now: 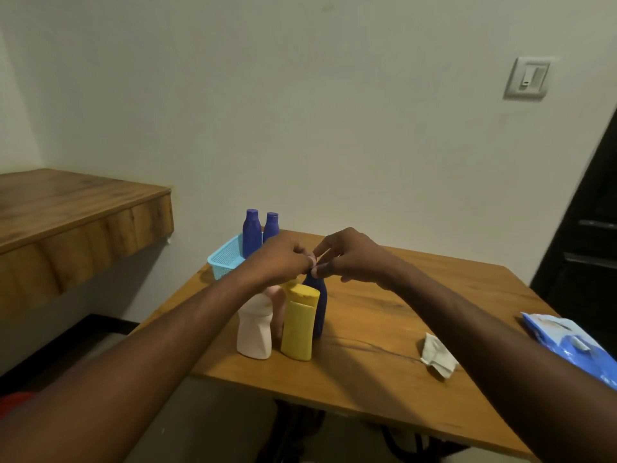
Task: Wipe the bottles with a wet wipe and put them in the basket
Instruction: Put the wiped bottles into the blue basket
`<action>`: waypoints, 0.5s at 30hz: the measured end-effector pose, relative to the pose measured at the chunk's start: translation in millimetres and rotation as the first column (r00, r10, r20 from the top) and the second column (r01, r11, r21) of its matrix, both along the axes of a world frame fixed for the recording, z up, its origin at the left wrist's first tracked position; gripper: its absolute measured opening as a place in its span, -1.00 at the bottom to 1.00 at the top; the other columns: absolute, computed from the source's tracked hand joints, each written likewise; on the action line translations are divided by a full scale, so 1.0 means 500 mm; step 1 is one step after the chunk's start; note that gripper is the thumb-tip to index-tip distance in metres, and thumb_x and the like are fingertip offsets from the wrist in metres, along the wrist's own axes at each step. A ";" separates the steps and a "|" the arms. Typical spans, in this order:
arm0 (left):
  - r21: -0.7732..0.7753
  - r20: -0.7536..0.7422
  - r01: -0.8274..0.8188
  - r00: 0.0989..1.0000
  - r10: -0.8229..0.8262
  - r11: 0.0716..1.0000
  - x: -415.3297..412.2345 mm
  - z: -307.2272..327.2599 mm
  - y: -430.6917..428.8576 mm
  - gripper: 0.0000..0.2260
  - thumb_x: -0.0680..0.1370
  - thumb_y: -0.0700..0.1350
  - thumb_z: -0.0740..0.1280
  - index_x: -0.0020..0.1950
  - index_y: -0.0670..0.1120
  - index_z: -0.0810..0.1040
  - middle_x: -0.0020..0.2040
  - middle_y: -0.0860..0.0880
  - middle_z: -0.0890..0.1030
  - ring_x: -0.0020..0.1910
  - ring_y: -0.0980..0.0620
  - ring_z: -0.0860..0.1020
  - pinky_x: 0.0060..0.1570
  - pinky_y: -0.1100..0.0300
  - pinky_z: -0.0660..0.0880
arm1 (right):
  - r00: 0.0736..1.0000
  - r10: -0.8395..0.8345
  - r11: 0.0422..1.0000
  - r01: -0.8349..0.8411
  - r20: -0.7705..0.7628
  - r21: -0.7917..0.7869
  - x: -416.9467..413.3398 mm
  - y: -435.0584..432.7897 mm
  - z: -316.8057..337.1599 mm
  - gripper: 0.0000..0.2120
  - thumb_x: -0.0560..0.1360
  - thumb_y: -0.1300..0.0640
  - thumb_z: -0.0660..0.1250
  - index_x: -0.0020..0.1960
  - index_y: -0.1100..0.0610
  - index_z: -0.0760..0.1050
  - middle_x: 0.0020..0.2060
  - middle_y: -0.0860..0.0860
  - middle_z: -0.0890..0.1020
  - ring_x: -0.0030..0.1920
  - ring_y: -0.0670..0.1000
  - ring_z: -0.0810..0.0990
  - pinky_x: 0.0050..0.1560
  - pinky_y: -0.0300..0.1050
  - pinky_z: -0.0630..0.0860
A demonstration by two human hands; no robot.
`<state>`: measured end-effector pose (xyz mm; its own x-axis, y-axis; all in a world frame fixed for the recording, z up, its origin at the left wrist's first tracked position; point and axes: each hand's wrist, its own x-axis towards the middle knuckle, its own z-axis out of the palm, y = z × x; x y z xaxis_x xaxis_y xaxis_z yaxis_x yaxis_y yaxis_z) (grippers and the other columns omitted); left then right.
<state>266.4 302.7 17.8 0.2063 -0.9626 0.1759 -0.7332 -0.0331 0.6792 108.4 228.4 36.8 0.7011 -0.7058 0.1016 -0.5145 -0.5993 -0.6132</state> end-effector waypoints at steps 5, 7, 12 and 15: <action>-0.049 -0.035 -0.025 0.999 0.023 0.999 -0.009 -0.007 0.008 -0.87 0.61 -0.13 0.39 0.06 -0.05 0.73 -0.04 0.02 0.68 0.01 0.04 0.63 0.08 0.14 0.56 | 0.998 -0.043 0.998 0.045 0.055 -0.033 0.006 0.009 -0.014 -0.67 0.44 0.16 0.55 0.18 0.12 0.63 -0.03 0.05 0.74 -0.05 0.01 0.71 -0.12 -0.06 0.69; -0.063 -0.048 -0.026 0.999 0.023 0.998 -0.012 -0.007 0.010 -0.88 0.60 -0.14 0.40 0.06 -0.06 0.73 -0.03 0.01 0.68 0.02 0.04 0.63 0.10 0.13 0.57 | 0.995 -0.053 0.996 0.059 0.080 -0.068 0.009 0.010 -0.018 -0.68 0.42 0.16 0.56 0.15 0.14 0.65 -0.05 0.05 0.73 -0.08 -0.01 0.70 -0.16 -0.12 0.67; -0.167 -0.113 -0.040 0.993 0.021 0.985 -0.004 0.012 0.014 -0.88 0.60 -0.13 0.39 0.07 -0.08 0.72 -0.06 0.01 0.69 -0.02 0.07 0.64 0.06 0.13 0.60 | 0.978 -0.067 0.989 0.092 0.195 -0.119 0.008 0.006 0.001 -0.82 0.41 0.18 0.55 0.00 0.18 0.70 -0.17 0.01 0.73 -0.14 -0.04 0.70 -0.22 -0.21 0.61; -0.243 -0.147 -0.090 0.988 0.055 0.966 0.012 0.040 0.007 -0.86 0.62 -0.11 0.37 0.11 -0.07 0.70 -0.05 0.03 0.69 -0.03 0.07 0.65 0.09 0.08 0.64 | 0.957 -0.054 0.982 0.103 0.284 -0.160 0.017 -0.005 0.039 -0.88 0.43 0.19 0.52 -0.06 0.21 0.71 -0.20 0.03 0.72 -0.15 -0.02 0.70 -0.24 -0.24 0.58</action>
<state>272.6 306.0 37.7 0.3130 -0.8738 0.3722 -0.6337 0.0998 0.7671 116.7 225.8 56.2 0.5710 -0.7120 0.4087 -0.3882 -0.6728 -0.6298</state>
